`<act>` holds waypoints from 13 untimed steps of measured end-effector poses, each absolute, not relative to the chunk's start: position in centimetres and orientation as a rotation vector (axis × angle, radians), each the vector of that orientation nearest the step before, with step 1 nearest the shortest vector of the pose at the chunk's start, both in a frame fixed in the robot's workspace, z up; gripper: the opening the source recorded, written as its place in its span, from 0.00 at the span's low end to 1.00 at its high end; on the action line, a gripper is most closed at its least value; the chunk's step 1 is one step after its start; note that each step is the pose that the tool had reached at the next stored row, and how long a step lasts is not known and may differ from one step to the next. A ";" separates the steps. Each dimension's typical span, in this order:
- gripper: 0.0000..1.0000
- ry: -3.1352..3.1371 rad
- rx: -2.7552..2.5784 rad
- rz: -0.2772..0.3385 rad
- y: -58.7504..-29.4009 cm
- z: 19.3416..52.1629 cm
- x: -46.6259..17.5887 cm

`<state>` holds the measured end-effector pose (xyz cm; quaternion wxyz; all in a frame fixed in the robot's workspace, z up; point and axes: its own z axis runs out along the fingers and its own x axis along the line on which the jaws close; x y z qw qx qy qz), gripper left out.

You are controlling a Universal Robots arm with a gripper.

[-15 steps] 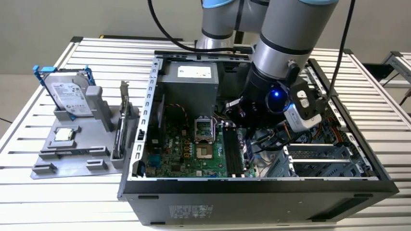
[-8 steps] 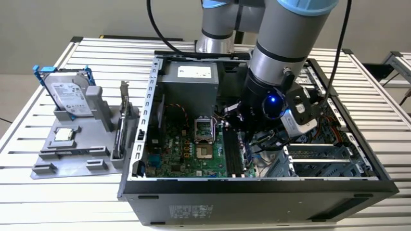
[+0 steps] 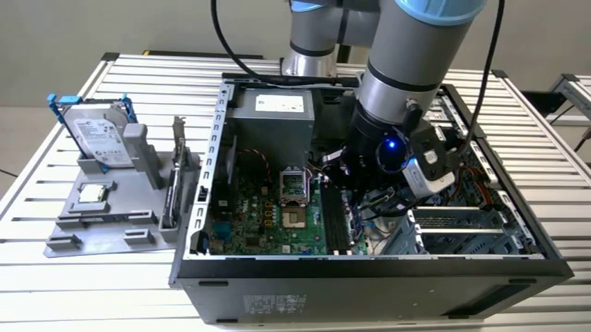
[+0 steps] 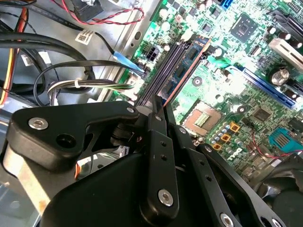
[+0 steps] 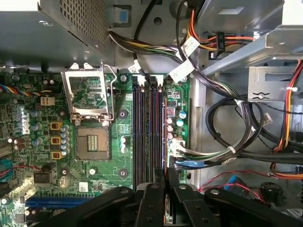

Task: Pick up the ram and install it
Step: 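Insert the ram into the slot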

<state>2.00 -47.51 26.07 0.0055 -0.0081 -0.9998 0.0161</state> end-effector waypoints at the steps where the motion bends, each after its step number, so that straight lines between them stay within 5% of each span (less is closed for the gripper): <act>1: 0.00 -3.130 -0.025 0.050 -47.5 26.0 2.0; 13: 0.00 -3.130 -0.025 0.051 -47.4 24.3 1.8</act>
